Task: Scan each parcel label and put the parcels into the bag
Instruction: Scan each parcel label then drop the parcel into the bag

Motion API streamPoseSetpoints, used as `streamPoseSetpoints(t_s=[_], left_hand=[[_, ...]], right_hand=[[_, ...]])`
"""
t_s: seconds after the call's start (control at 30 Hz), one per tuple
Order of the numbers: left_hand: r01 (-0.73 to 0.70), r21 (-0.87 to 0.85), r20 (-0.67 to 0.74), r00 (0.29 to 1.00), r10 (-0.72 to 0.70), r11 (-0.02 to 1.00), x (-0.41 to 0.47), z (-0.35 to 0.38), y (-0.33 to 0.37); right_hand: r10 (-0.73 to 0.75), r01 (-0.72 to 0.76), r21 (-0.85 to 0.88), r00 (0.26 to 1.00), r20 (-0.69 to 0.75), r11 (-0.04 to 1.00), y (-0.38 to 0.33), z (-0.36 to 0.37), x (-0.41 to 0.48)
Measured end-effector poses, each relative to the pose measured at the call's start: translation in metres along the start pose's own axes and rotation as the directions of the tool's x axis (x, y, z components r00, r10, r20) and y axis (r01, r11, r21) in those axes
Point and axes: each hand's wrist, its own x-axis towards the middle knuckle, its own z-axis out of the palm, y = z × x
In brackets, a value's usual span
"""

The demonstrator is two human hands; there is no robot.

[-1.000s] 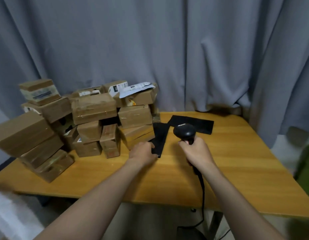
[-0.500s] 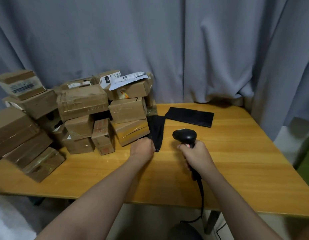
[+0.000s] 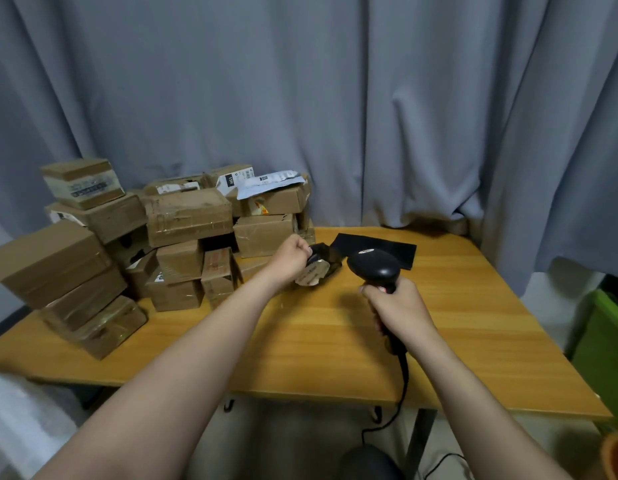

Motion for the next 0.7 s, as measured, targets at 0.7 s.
streamPoseSetpoints(t_s=[0.7], left_hand=[[-0.073,0.196,-0.037,0.996,0.081,0.978,-0.056,-0.085,-0.001]], right_hand=[[-0.119,0.154,-0.161,0.971,0.208,0.975,-0.023,0.043,-0.086]])
